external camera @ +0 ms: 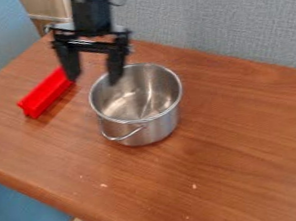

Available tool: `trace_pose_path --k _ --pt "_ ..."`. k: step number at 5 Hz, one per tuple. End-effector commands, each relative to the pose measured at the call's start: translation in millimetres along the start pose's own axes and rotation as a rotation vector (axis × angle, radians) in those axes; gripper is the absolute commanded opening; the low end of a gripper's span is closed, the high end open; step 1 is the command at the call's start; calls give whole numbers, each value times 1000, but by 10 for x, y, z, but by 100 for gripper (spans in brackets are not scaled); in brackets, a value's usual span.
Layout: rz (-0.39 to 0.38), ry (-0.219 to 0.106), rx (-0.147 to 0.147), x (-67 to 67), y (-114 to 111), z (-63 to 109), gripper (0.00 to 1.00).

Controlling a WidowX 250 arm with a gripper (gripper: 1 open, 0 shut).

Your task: Put the red object in the metal pot

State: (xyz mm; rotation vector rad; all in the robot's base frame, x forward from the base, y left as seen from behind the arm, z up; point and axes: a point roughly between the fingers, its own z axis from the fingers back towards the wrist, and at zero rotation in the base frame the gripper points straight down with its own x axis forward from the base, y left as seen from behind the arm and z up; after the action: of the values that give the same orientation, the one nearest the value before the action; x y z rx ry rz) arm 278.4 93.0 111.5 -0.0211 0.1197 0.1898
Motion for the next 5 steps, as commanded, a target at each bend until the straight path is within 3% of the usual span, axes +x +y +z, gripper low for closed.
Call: trace_pose_path --k 1,2,5 --pt "38 -74 3 109 370 159 100" --pt "78 -89 3 186 685 111 100" --pt "87 -79 7 570 1029 -185 100"
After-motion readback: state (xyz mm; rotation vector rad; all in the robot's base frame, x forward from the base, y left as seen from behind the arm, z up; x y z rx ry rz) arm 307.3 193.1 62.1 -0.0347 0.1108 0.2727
